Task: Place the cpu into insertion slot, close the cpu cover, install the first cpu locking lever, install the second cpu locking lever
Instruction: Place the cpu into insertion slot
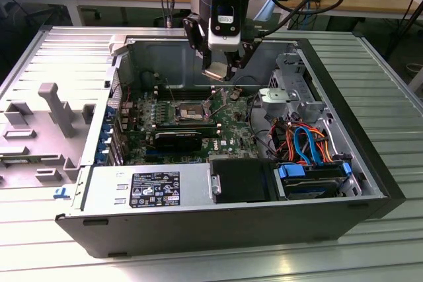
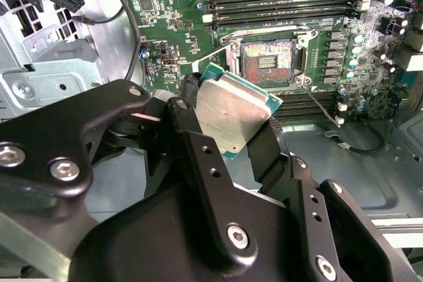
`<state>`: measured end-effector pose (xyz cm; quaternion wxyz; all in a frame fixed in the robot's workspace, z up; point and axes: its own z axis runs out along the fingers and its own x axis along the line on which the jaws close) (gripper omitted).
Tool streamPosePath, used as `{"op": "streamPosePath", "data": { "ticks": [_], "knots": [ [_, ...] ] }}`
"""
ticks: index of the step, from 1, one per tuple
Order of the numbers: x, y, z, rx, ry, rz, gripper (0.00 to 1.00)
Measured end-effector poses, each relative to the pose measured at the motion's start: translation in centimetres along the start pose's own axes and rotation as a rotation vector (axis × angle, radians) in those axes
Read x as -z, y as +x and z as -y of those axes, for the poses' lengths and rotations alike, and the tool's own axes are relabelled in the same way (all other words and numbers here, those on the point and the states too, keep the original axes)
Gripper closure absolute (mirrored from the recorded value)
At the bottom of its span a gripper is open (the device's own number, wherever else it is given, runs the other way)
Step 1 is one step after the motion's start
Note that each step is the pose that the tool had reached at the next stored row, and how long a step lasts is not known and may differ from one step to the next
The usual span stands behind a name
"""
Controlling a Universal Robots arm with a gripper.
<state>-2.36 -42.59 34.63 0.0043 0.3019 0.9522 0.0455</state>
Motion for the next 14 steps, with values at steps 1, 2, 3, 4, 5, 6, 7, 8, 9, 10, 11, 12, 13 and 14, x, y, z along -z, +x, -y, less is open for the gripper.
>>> {"op": "streamPosePath", "data": {
  "ticks": [1,2,3,4,5,6,7,8,9,10,11,12,13,14],
  "knots": [
    [0.0,0.0,0.0,-0.001,0.0,0.0001,0.45],
    [0.0,0.0,0.0,-0.002,0.0,0.0002,0.45],
    [0.0,0.0,0.0,-0.003,-0.0001,0.0003,0.45],
    [0.0,0.0,0.0,-0.004,0.0,0.0003,0.45],
    [0.0,0.0,0.0,-0.005,-0.0001,0.0004,0.45],
    [0.0,0.0,0.0,-0.006,-0.0001,0.0005,0.45],
    [0.0,0.0,0.0,-0.006,-0.0001,0.0006,0.45],
    [0.0,0.0,0.0,-0.007,-0.0001,0.0006,0.45],
    [0.0,0.0,0.0,-0.008,-0.0002,0.0007,0.45],
    [0.0,0.0,0.0,-0.009,-0.0002,0.0008,0.45],
    [0.0,0.0,0.0,-0.01,-0.0002,0.0009,0.45],
    [0.0,0.0,0.0,-0.012,-0.0002,0.0011,0.45],
    [0.0,0.0,0.01,-0.014,-0.0003,0.0012,0.45],
    [-0.01,-0.01,0.01,-0.015,-0.0003,0.0013,0.45]
  ]
}}
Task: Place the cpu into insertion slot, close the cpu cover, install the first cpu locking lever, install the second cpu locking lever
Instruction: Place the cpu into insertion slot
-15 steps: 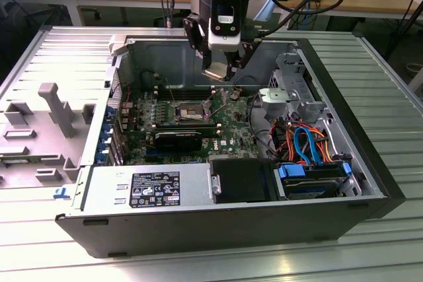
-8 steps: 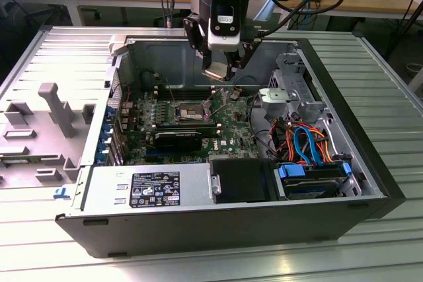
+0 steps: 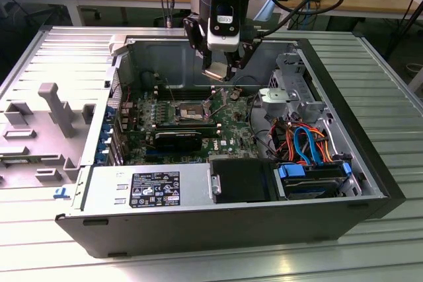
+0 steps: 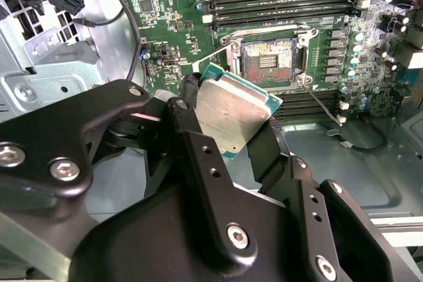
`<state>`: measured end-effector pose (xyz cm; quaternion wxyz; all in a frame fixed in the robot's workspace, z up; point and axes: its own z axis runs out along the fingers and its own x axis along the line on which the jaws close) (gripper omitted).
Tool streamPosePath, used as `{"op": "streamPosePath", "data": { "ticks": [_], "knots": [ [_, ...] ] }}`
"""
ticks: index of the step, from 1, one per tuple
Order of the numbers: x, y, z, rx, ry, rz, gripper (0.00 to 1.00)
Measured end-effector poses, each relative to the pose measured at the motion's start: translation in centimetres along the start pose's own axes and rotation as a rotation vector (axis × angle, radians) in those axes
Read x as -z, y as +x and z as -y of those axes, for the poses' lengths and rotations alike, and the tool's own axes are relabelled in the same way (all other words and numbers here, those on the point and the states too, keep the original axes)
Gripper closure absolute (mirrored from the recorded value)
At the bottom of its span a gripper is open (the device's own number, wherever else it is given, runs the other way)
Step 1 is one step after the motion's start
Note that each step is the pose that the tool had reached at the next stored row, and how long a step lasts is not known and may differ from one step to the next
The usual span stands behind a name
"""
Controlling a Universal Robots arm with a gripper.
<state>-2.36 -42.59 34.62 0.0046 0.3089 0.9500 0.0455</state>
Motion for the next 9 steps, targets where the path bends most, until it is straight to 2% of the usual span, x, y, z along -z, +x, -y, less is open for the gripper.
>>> {"op": "streamPosePath", "data": {
  "ticks": [9],
  "knots": [
    [0.0,-0.01,0.01,-0.007,-0.0001,0.0007,0.45]
  ]
}}
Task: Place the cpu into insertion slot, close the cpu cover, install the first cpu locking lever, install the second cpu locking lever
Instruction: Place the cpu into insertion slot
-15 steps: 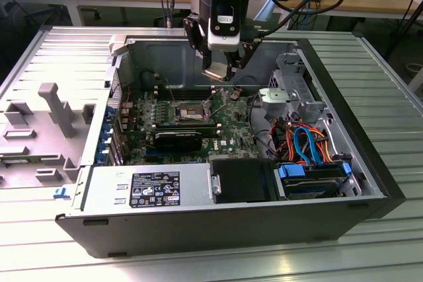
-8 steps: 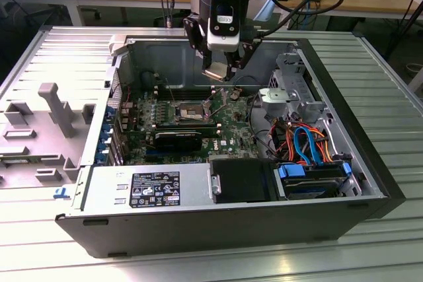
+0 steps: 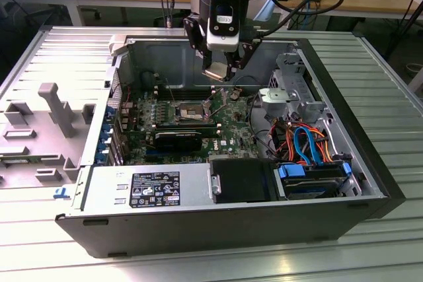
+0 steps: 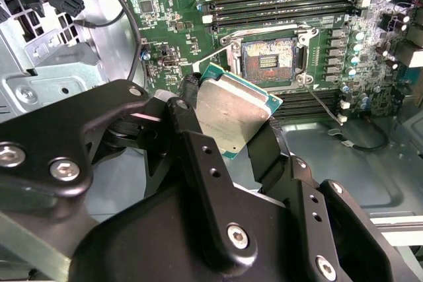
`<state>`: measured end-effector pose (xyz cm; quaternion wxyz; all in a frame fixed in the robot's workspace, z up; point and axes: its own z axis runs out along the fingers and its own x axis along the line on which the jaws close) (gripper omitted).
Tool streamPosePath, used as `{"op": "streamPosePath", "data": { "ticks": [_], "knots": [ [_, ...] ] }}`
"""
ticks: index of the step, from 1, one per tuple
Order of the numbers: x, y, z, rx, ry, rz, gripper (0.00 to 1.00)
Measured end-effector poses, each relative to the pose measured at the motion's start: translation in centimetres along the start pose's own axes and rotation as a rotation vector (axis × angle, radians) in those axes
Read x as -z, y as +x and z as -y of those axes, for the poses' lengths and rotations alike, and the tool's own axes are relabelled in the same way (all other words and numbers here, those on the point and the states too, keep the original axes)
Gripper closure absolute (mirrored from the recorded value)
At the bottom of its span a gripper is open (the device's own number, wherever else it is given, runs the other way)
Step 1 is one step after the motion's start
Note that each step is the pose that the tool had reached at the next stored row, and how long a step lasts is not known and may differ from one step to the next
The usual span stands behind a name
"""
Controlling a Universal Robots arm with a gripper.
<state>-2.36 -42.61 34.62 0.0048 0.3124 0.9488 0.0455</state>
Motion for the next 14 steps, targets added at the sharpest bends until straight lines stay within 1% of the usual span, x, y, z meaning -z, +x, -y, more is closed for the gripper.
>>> {"op": "streamPosePath", "data": {
  "ticks": [14],
  "knots": [
    [0.0,0.0,0.0,-0.012,-0.0003,0.0011,0.45]
  ]
}}
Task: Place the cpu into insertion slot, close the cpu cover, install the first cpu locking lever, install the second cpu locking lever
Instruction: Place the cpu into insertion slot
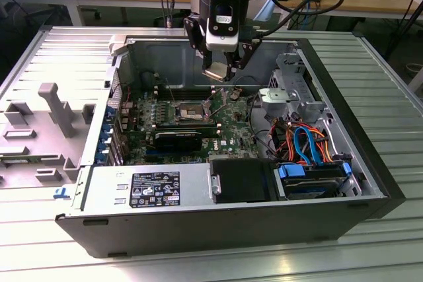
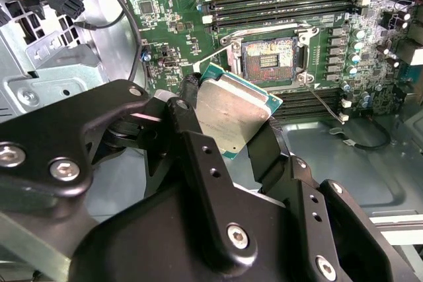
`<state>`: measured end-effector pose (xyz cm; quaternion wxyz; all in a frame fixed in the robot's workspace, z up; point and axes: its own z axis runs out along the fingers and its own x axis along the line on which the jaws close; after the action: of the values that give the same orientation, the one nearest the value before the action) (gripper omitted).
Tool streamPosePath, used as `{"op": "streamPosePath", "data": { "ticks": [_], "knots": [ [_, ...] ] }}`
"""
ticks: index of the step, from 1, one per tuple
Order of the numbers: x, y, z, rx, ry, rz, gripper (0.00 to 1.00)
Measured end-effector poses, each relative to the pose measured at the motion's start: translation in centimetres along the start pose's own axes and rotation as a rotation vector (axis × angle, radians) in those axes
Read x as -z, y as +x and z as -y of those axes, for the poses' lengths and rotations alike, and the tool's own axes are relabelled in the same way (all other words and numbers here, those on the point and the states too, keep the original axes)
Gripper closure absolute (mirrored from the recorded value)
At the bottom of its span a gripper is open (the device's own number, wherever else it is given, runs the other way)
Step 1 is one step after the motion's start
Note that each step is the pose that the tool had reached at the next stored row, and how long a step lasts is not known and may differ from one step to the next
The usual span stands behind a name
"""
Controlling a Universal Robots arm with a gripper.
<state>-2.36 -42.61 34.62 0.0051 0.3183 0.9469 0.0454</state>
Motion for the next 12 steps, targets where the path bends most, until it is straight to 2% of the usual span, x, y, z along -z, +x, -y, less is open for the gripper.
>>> {"op": "streamPosePath", "data": {
  "ticks": [12],
  "knots": [
    [0.0,-0.01,0.01,-0.011,-0.0003,0.001,0.45]
  ]
}}
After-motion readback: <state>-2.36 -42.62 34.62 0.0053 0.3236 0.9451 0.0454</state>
